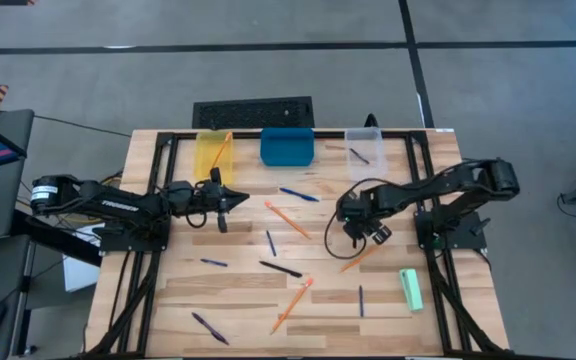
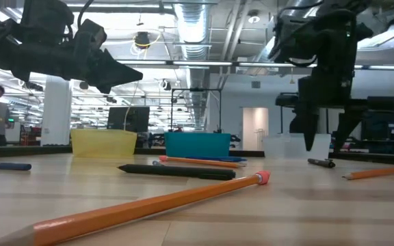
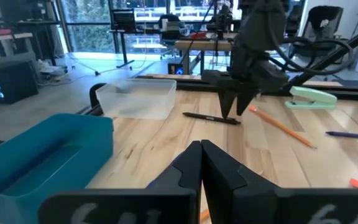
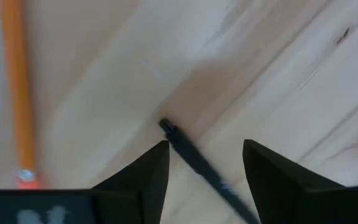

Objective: Sort crayons/erasers/pens/pencils in bins
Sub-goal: Put the black pen into the transparent blue bin

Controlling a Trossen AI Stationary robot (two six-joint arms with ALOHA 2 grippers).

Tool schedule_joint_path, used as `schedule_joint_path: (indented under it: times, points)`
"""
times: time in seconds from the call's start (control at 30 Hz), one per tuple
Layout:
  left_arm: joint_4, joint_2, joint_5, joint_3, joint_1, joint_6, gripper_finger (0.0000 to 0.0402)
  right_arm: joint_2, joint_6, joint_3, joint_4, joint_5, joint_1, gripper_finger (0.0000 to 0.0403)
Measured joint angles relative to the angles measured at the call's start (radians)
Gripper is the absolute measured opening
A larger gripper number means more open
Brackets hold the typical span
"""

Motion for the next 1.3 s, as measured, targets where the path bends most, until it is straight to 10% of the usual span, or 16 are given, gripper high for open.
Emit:
schedule_joint_path:
  times: [1.3]
  points:
    - [-0.017, 0.0, 0.001, 0.0, 0.0, 0.007, 0.0, 0.153, -0.284, 0.027, -0.024, 0.058, 0.005, 0.0113]
